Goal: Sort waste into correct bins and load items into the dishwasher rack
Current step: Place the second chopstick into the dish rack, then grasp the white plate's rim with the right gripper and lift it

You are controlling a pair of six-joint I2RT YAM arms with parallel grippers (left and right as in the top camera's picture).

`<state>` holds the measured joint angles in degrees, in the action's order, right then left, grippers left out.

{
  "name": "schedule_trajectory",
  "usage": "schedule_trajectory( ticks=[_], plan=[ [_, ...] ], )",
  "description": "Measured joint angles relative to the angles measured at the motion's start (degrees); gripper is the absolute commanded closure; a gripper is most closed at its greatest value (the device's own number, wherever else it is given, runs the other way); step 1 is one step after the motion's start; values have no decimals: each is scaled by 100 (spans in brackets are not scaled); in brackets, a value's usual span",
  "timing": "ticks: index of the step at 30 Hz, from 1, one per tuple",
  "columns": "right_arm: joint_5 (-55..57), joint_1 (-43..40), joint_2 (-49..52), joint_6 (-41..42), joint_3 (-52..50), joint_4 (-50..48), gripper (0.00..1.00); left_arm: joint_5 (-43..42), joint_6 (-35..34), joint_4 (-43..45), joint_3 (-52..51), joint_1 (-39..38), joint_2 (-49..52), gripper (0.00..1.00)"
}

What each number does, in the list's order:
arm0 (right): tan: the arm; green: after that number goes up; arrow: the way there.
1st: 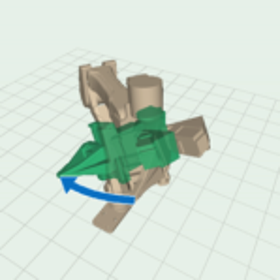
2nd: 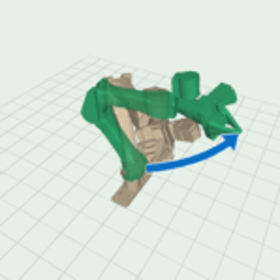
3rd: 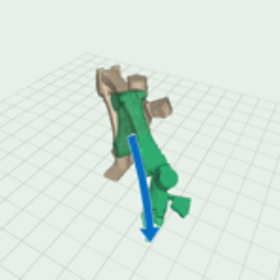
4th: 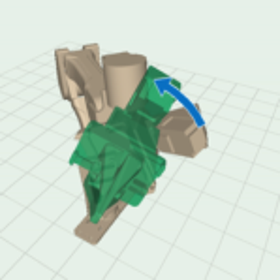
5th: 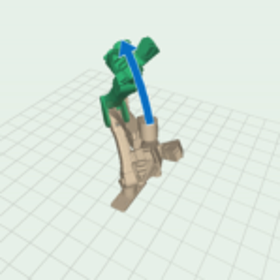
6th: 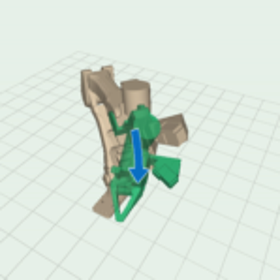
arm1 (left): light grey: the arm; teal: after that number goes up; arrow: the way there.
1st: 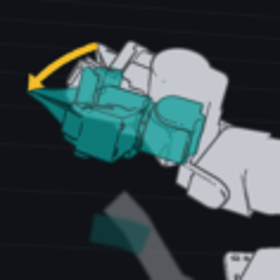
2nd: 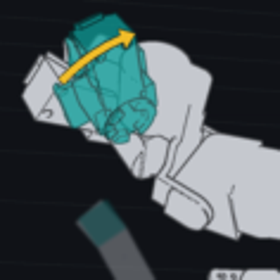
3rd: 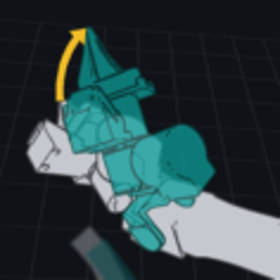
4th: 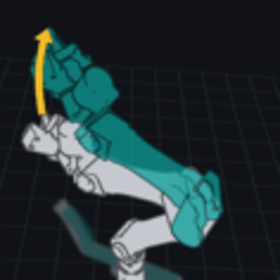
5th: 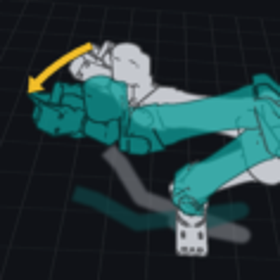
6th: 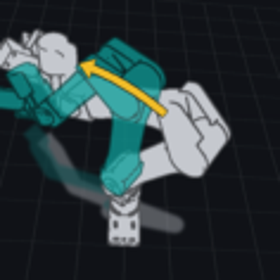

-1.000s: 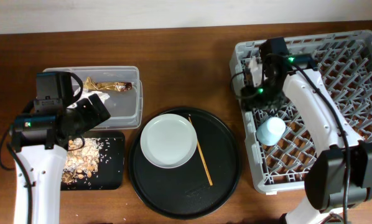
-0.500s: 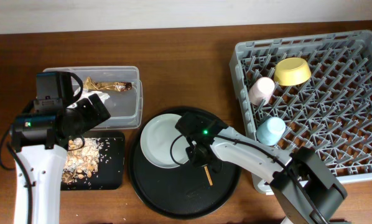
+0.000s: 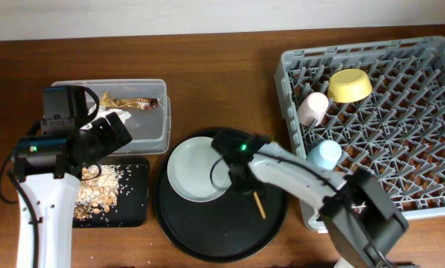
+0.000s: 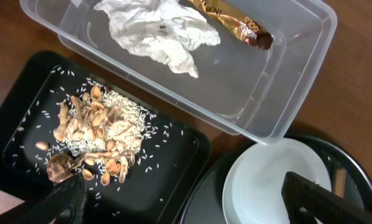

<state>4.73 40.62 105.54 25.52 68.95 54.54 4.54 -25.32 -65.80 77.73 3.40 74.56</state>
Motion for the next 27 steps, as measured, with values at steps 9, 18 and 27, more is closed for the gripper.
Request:
schedule_trajectory(
  ticks=[9, 18, 27],
  plan=[
    [708, -2830, -514, -1694, 2371, 1576, 96, 2, 0, 4, 0, 0, 0, 1],
    [485, -2973, -240, -1978, 1985, 1290, 64, 2, 0, 4, 0, 0, 0, 1],
    [-3281, -1134, -223, -1947, 1974, 990, 50, 0, 0, 2, 0, 0, 0, 1]
  ],
)
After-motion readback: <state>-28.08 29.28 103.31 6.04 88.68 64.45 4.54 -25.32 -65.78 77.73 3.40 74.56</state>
